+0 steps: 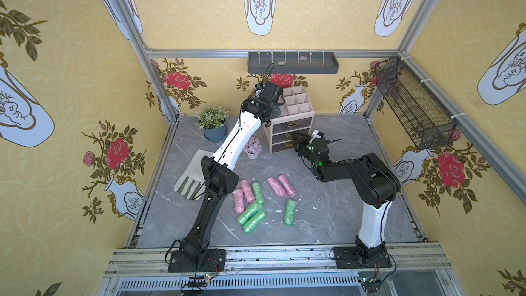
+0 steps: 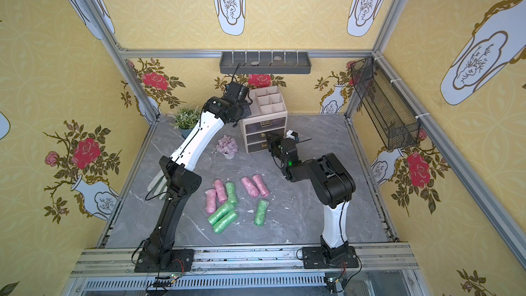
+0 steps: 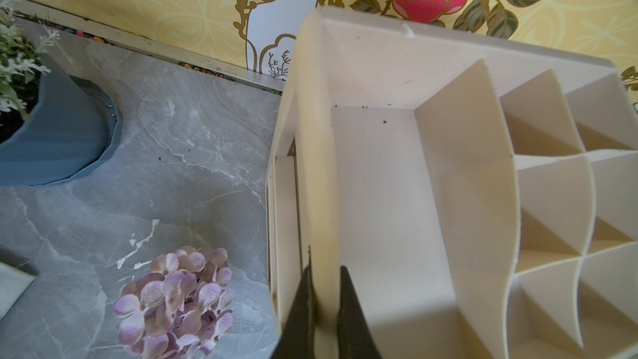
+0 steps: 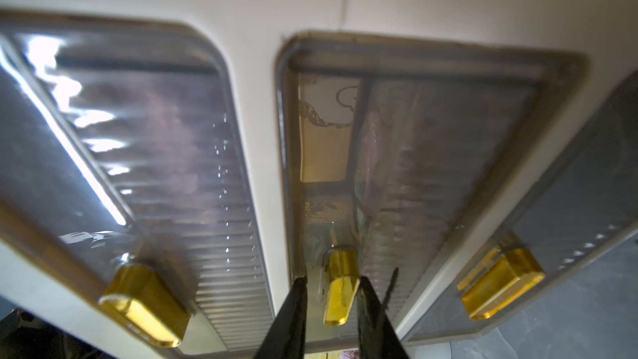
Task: Sort the rolls of trash bags by color and place them into the drawer
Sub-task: Open the drawer in the storage box.
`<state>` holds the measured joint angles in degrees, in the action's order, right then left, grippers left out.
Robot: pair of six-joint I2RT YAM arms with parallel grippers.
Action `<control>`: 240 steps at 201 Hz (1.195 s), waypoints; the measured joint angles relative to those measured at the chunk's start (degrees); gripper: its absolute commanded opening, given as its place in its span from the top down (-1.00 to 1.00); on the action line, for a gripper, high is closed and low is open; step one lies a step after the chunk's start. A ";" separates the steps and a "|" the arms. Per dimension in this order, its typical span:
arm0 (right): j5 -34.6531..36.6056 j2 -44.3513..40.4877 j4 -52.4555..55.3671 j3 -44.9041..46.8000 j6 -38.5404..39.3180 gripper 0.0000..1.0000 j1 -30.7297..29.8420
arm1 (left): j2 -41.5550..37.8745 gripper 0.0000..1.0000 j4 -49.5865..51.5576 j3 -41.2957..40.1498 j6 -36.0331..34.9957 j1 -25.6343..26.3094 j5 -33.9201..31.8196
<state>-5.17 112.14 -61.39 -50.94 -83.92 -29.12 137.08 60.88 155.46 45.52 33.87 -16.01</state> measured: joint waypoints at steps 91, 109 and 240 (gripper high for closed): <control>0.48 0.00 0.24 -0.35 -3.04 0.55 0.17 | -1.57 1.00 -0.33 -2.34 -0.02 -0.44 0.22; 0.26 0.00 0.76 -0.55 -3.26 0.58 0.55 | -1.60 1.00 -0.42 -2.36 0.00 -0.44 0.42; -3.61 0.00 2.80 -1.60 -4.11 0.77 2.64 | -1.16 1.00 -0.61 -1.73 0.61 -0.37 1.11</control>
<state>-8.78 112.14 -58.59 -52.53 -88.03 -26.48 135.92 60.27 153.73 46.13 33.50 -14.90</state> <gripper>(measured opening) 0.143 0.096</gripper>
